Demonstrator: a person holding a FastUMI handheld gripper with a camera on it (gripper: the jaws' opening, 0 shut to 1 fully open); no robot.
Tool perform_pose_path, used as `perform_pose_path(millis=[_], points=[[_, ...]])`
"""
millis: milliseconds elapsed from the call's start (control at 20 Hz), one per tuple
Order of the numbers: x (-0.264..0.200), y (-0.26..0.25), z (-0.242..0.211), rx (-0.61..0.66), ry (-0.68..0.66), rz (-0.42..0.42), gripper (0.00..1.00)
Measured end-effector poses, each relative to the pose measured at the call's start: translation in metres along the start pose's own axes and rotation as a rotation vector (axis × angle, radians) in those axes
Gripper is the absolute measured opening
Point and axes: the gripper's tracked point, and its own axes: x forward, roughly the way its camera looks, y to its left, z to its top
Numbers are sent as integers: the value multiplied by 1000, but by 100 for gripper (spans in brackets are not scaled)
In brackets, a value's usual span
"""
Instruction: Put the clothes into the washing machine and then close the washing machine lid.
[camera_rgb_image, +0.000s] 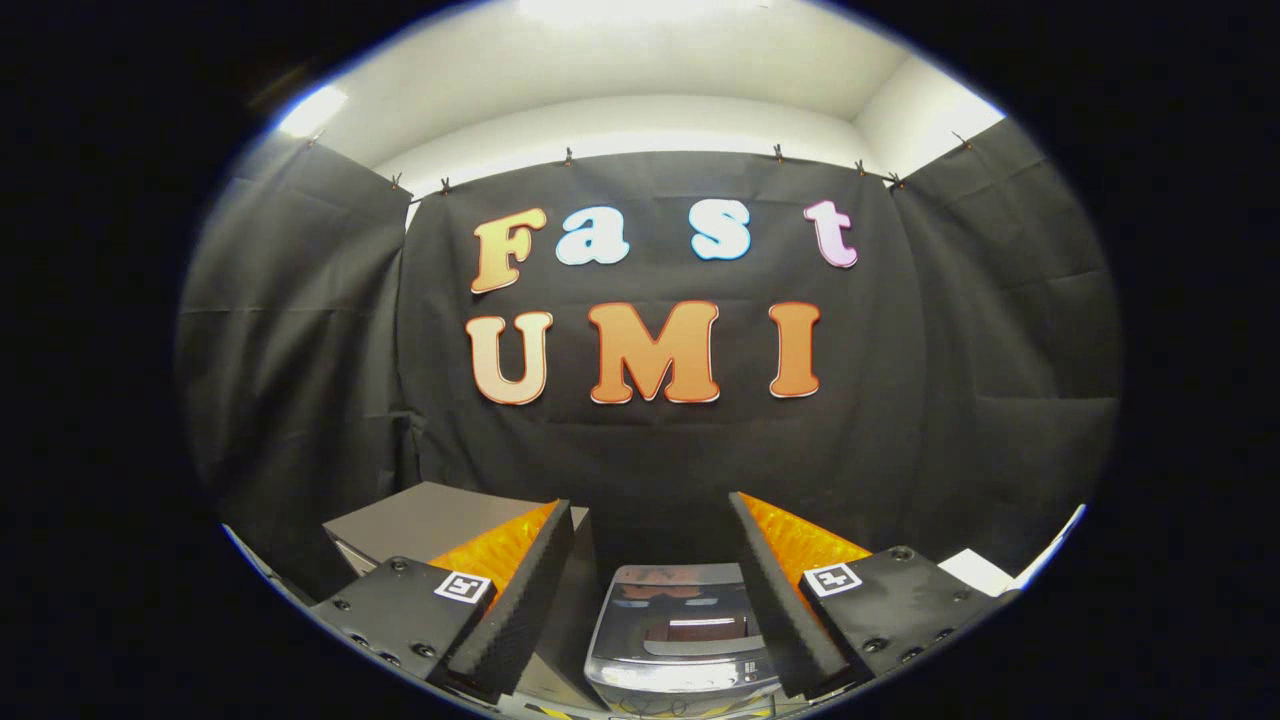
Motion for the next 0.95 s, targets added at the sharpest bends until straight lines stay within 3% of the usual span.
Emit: perform_pose_path(millis=[500, 950], points=[[-53, -6, 28, 16, -89, -52, 98], [-63, -20, 24, 40, -103, -82, 98]])
